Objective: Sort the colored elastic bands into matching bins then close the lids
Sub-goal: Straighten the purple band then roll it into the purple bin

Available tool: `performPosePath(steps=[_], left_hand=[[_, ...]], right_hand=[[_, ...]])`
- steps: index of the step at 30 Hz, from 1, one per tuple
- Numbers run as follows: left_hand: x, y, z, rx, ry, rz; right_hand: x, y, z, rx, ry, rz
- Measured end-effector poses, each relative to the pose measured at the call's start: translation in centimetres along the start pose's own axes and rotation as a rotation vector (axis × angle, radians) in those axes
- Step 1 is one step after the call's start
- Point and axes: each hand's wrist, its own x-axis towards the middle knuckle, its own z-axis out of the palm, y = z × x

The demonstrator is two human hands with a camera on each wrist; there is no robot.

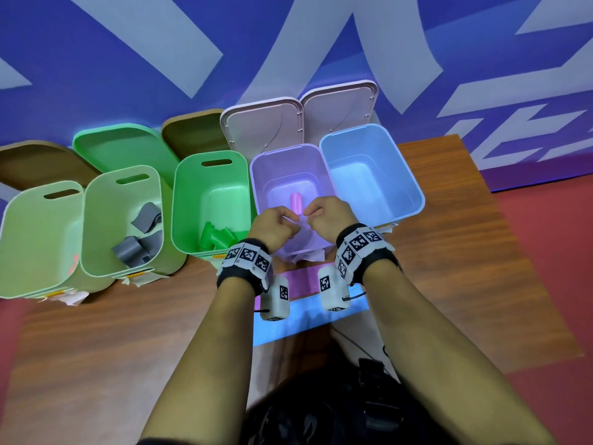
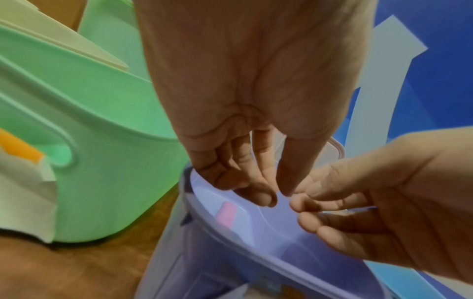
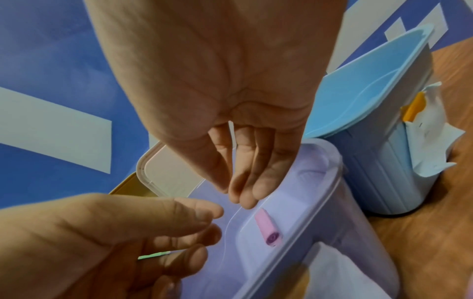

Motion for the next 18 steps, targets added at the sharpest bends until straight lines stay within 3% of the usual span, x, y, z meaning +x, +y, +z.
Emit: performPosePath(steps=[7, 12, 18], left_hand=[[-3.1, -1.9, -1.5, -0.032, 0.041, 0.021], [-5.1, -4.0, -2.5, -0.072, 0.058, 0.02], [-7.2, -6.7, -3.8, -0.049, -0.006, -0.045]], right_hand=[[-3.3, -1.2, 2.1, 0.005, -0.029, -0.047], [-5.0, -1.6, 4.6, 0.112, -0.126, -0.033], [-5.4, -1.6, 8.1, 0.132, -0.174, -0.019]])
